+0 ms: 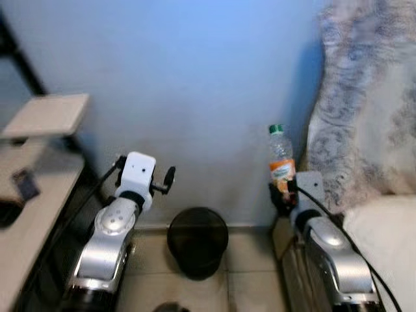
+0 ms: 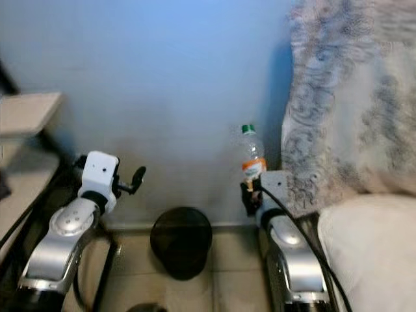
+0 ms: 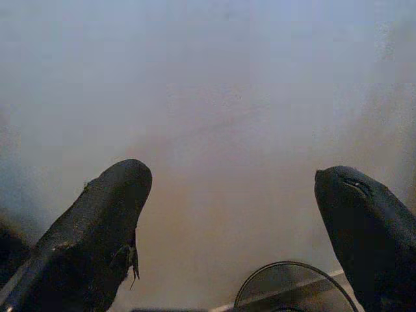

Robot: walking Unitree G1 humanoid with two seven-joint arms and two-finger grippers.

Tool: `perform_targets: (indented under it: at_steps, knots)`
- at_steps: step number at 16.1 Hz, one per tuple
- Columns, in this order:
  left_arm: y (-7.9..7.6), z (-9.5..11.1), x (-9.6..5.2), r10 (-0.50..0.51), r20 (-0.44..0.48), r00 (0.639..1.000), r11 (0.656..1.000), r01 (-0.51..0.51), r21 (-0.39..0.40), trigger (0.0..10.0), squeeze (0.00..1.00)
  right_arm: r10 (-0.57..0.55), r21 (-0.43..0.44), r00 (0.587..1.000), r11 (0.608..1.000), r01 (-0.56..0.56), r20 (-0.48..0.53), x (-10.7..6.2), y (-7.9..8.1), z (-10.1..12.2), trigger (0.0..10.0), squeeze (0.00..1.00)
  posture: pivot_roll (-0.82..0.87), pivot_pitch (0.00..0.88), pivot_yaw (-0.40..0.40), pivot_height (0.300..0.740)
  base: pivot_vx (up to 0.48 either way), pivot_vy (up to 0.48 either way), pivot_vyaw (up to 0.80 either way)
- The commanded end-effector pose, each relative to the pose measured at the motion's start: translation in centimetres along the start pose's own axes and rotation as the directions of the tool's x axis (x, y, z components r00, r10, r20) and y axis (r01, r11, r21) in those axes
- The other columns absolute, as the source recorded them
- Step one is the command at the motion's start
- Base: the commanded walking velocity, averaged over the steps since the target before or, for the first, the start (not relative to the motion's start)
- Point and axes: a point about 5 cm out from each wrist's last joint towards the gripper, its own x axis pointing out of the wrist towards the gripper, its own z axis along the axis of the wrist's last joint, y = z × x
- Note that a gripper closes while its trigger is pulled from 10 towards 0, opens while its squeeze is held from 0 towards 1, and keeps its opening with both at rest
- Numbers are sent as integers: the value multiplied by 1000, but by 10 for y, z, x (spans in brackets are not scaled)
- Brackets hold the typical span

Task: Clean up the room

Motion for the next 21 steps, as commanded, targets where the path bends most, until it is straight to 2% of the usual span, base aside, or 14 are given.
perform_targets:
  at_steps: [1,4,6,8,9,11,18,21]
  knots:
    - [6,-1,-1,17,3,1000,1000,-17,7,10000,0,0,21,1000,1000,-1,19,4,5,5,10000,0,-36,0,23,740,0,0,0]
    - [10,-2,-1,33,-1,999,999,-33,-26,10000,0,1,16,1000,1000,-2,20,6,4,7,10000,0,-34,0,22,740,0,0,0]
    - [11,-4,-1,28,-2,1000,999,-28,-40,10000,0,9,-22,1000,1000,-8,21,8,6,8,10000,0,-30,0,14,740,264,0,0]
    - [10,-4,0,20,0,1000,999,-20,-49,10000,0,6,-21,1000,1000,-5,25,9,7,9,10000,0,-30,0,15,740,277,0,0]
    - [8,-7,1,-17,-10,1000,998,16,-58,10000,0,-1,3,999,1000,1,37,11,7,11,10000,0,-30,0,19,740,289,0,0]
    - [6,-10,1,-60,-20,998,997,59,-46,10000,0,-2,0,999,1000,2,40,12,7,11,10000,0,-32,0,22,740,292,0,0]
    - [10,-9,8,-71,-20,997,997,70,-34,10000,0,-30,6,999,1000,30,31,15,6,9,10000,0,-32,0,27,740,304,0,0]
    - [9,-8,8,-74,-13,997,996,73,-49,10000,0,-3,-38,1000,999,3,0,16,8,6,10000,0,-30,0,26,740,331,0,0]
